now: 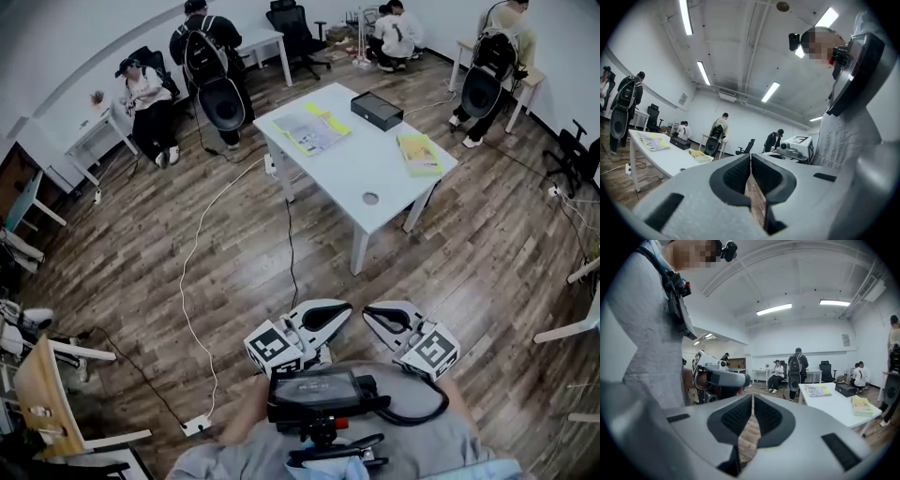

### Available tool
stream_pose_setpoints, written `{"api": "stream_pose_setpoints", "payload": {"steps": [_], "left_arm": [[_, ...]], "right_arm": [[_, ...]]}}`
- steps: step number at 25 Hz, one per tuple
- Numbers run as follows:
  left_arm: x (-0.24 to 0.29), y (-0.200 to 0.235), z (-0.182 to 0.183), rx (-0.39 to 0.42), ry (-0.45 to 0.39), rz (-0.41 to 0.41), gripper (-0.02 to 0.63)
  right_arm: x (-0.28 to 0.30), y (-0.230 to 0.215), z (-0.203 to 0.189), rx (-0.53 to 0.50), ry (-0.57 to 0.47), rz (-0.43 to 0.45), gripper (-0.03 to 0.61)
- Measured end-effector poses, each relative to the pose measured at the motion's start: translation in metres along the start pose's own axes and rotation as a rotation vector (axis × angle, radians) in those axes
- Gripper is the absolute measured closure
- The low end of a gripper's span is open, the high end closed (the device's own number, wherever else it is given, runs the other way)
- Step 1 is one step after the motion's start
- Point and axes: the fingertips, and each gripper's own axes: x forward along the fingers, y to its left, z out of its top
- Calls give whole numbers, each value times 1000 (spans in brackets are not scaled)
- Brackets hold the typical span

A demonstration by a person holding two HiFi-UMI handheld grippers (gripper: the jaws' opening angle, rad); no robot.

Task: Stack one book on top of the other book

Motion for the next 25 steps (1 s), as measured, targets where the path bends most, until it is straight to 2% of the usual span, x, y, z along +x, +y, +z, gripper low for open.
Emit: {"api": "stream_pose_setpoints", "payload": {"steps": [4,7,12,15,21,25], "left_arm": [[-12,35,11,44,-12,12,594],[-23,52,19,9,-16,24,594],[-50,96,14,-1,-50,68,594],[-56,112,17,-17,-59,67,594],[-53,143,10,-40,-30,65,594],[-40,185,17,-46,-26,79,594]], "right_arm": [[35,-12,10,-16,-6,11,545],[63,-16,6,-38,14,33,546],[110,-9,5,-70,55,90,545],[130,-11,9,-96,52,110,546],[157,-33,3,-60,76,119,545],[177,-77,6,-15,82,106,546]]}}
